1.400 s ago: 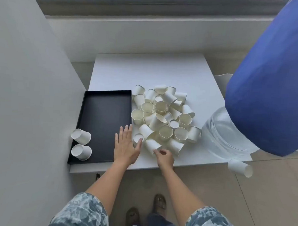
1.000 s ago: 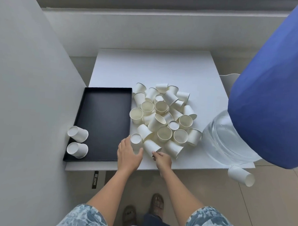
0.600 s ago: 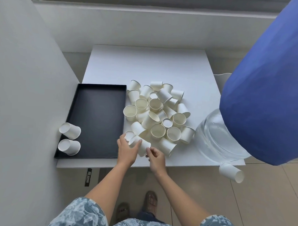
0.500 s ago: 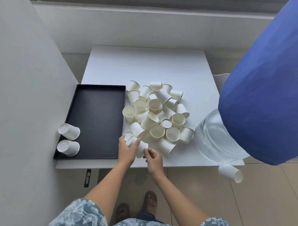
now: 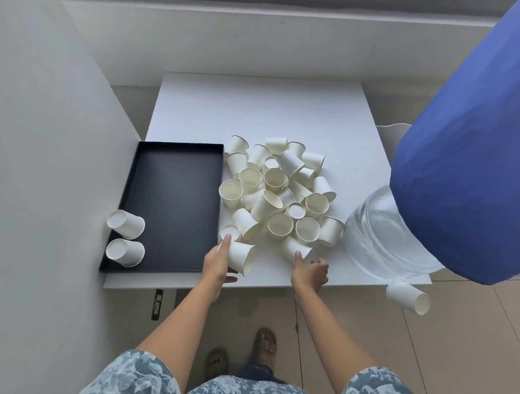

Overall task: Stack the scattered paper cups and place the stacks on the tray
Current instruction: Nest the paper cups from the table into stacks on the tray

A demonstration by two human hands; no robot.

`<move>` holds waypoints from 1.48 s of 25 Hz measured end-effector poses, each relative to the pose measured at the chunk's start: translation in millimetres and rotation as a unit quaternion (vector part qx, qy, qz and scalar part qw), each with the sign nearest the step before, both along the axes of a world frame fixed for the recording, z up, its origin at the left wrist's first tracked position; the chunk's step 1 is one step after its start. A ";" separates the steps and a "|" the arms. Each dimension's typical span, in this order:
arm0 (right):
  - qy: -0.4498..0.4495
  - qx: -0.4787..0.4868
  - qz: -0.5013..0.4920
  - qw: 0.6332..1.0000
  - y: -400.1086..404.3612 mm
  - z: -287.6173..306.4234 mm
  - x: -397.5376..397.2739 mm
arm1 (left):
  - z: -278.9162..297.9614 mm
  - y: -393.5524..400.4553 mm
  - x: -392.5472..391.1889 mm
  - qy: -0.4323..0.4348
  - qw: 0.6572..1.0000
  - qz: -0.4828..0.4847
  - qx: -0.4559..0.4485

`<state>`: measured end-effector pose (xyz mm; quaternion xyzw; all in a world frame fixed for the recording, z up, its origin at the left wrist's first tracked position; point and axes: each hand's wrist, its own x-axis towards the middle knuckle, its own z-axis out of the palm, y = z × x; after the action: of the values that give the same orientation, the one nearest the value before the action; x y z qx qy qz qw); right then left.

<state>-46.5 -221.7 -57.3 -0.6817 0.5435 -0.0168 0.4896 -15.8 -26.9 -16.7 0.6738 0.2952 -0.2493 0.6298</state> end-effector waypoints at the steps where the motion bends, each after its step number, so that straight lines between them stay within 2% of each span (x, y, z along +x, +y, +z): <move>1: 0.008 0.014 0.003 1.000 -0.7 -3.4 0.8 | 0.1 1.7 -1.3 0.006 1.000 0.005 -0.006; 7: -0.004 -0.008 -0.006 1.000 16.9 -1.1 -12.9 | 0.5 13.7 -1.6 0.025 0.999 0.010 -0.027; 12: -0.135 -0.009 0.014 0.991 70.7 17.2 -31.2 | -6.3 19.8 -2.0 0.019 0.999 0.036 0.003; 15: -0.203 -0.030 0.074 0.976 103.1 32.2 -28.3 | -6.7 20.1 -2.4 0.017 0.996 0.083 -0.012; 19: -0.237 -0.027 0.169 0.956 128.9 41.7 -23.4 | -1.4 23.7 0.4 0.018 0.992 0.119 -0.041; 22: -0.240 0.005 0.226 0.944 142.2 42.3 -23.9 | -1.7 30.2 0.3 0.024 0.990 0.128 -0.057; 25: -0.235 0.076 0.282 0.927 153.5 39.6 -24.2 | -3.7 39.5 -0.4 0.018 0.985 0.152 -0.077; 30: -0.246 0.093 0.459 0.848 154.2 42.5 -13.3 | -9.9 62.9 -0.9 0.030 0.964 0.254 -0.075; 33: -0.259 0.010 0.440 0.860 140.2 44.9 15.4 | -9.4 74.7 -2.8 0.040 0.949 0.303 -0.077; 35: -0.200 -0.097 0.455 0.862 126.7 42.0 36.9 | -8.3 81.3 -4.8 0.042 0.944 0.317 -0.077; 37: -0.101 -0.185 0.512 0.833 114.4 35.5 53.7 | -7.8 87.7 -6.8 0.043 0.942 0.322 -0.080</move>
<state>7.2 -107.3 -21.8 -0.9347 0.0517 0.0675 0.3451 -22.5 60.8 -24.5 0.4791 0.5025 -0.0847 0.7147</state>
